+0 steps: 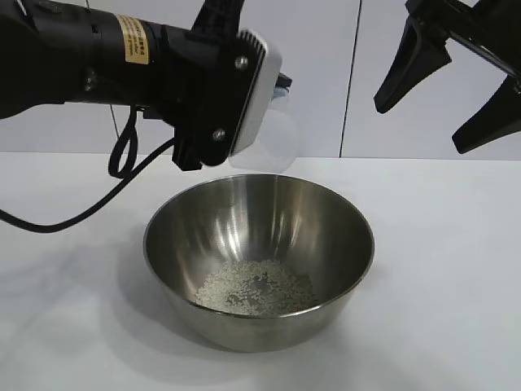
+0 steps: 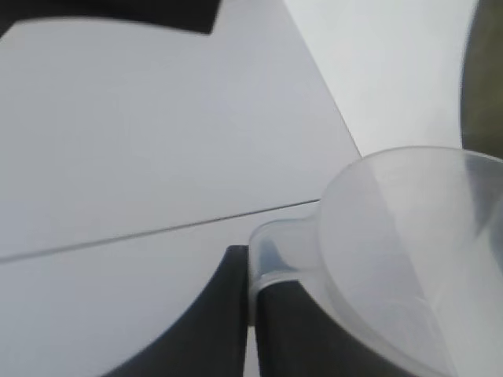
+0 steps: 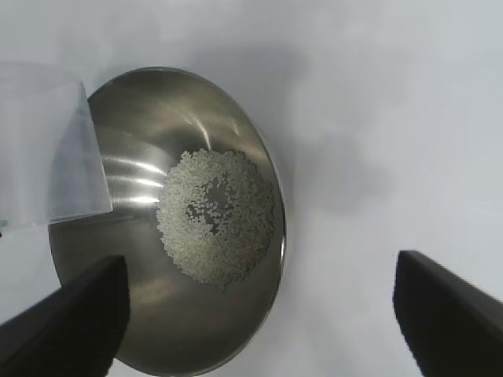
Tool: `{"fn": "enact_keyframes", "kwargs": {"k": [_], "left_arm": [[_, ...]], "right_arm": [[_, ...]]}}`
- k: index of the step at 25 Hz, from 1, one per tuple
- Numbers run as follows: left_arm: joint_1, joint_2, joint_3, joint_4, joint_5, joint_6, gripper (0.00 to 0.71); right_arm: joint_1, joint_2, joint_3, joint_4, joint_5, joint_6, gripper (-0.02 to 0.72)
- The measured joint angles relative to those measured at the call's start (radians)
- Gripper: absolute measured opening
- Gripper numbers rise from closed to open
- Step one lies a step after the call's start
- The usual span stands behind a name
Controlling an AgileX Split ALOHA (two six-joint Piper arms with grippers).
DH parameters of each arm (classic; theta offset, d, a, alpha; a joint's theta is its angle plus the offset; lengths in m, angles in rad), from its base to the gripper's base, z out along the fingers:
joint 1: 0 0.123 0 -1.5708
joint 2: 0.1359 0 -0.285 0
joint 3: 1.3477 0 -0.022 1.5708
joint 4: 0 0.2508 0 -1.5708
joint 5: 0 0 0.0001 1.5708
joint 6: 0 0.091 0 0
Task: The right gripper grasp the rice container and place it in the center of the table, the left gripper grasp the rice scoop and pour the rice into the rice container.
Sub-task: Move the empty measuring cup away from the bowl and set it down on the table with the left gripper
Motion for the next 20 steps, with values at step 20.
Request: {"fn": "enact_keyframes", "kwargs": {"k": [20], "left_arm": [[0.0,0.006,0.109,-0.782,-0.394,-0.73,0.009]], "right_arm": [[0.0,0.0,0.0,0.0,0.0,0.0,0.631]]}}
